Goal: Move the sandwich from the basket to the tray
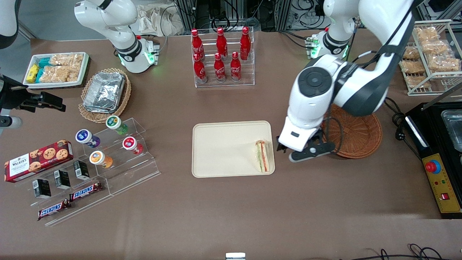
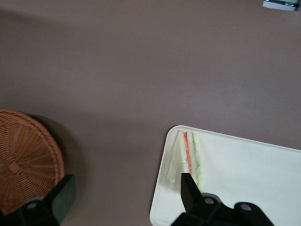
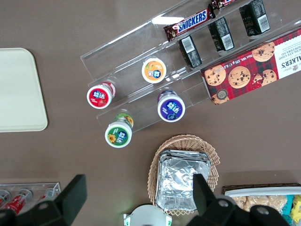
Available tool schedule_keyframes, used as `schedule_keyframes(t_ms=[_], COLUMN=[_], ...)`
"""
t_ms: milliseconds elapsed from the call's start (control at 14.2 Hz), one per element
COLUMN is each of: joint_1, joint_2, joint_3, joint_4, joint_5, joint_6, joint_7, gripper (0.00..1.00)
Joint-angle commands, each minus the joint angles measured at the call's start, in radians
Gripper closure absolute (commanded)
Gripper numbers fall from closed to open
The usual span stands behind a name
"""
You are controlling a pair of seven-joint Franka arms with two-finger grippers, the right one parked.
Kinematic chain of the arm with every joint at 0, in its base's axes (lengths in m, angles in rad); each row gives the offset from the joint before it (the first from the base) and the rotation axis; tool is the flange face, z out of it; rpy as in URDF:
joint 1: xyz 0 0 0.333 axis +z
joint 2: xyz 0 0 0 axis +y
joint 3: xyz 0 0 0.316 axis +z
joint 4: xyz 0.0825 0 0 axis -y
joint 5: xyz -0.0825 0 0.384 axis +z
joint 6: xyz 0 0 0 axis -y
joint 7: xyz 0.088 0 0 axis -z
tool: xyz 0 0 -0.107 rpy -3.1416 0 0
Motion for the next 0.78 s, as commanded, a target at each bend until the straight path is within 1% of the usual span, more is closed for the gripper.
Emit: schedule_keyframes(t_ms=[0,71,141,282,353,494,565,706], joint_1=[-0.114,-0.116,-0.115,-0.113,-0.11,-0.105,-0.105,-0.098], joint_2=[-0.178,-0.23,-0.275,-0.329,-0.337,-0.338,-0.337,-0.327], joint_3=[0.29,0.344,0.394,0.478,0.516,0.582,0.61,0.661], joint_4=[-0.04,-0.079,-0.119,-0.162,-0.164,-0.155,-0.153,-0.137], joint_5=[-0.231,-0.285,-0.306,-0.32,-0.334,-0.336,-0.337,-0.337], joint_6=[-0.033,-0.046,-0.049,-0.052,-0.075,-0.115,-0.122,-0.124], joint_7=[0.272,0.376,0.458,0.62,0.697,0.843,0.883,0.909], gripper=[0.01,0.01,0.01,0.01,0.01,0.0,0.0,0.0])
